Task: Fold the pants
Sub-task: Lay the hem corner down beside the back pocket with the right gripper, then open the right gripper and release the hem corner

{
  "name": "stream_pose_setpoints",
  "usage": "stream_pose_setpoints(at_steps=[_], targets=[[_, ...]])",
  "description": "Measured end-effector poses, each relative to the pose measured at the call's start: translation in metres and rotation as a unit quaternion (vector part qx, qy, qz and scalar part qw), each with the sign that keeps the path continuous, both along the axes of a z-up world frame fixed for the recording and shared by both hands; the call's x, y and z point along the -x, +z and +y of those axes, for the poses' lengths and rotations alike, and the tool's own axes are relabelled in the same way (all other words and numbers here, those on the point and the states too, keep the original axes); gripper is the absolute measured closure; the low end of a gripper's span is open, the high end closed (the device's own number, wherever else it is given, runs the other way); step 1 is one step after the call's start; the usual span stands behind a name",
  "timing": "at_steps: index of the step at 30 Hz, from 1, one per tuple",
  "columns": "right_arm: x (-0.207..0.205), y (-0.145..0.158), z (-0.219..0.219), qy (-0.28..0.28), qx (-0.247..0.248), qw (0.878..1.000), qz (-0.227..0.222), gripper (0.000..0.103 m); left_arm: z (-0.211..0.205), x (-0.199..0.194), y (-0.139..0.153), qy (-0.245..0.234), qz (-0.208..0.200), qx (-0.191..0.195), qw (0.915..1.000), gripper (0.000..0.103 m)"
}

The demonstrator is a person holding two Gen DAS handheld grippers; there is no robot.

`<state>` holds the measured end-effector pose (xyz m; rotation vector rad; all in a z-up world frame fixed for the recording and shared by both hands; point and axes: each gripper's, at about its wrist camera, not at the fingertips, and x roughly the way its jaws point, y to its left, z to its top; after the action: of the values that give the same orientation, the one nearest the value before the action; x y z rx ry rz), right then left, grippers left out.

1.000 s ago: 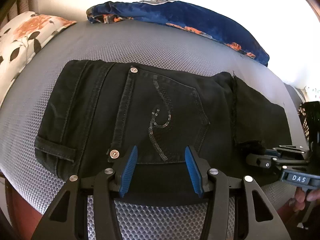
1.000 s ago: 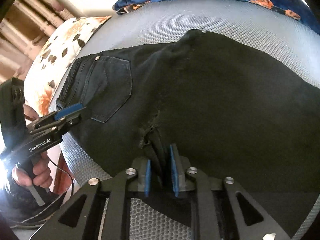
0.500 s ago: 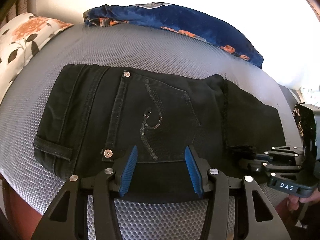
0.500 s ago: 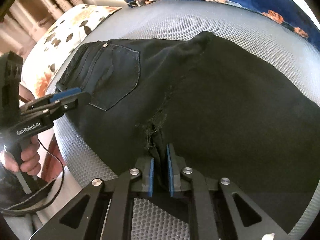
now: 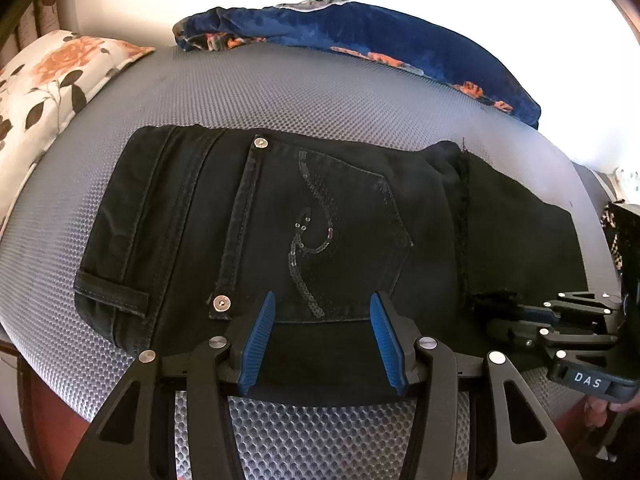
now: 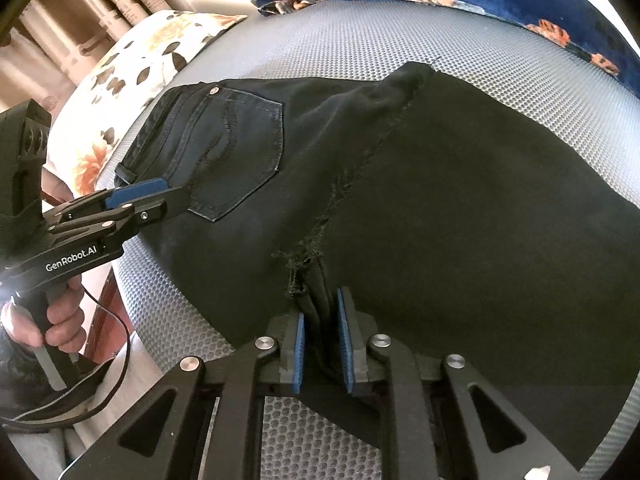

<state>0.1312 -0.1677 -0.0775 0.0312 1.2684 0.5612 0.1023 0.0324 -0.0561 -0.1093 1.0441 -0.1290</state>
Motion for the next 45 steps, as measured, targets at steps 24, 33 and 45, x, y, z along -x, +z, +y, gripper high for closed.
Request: stream_pose_setpoints(at_steps=[24, 33, 45], targets=[[0.003, -0.002, -0.008, -0.006, -0.038, 0.999, 0.007, 0.092, -0.01, 0.005, 0.01, -0.013, 0.001, 0.022, 0.9997, 0.052], [0.008, 0.0, -0.005, 0.015, -0.037, 0.999, 0.006, 0.092, -0.014, 0.006, 0.009, -0.019, 0.003, 0.026, 0.9995, 0.052], [0.019, 0.015, -0.015, 0.028, -0.051, 0.998, 0.007, 0.065, -0.037, -0.002, 0.007, -0.065, 0.043, 0.088, 0.993, 0.052]])
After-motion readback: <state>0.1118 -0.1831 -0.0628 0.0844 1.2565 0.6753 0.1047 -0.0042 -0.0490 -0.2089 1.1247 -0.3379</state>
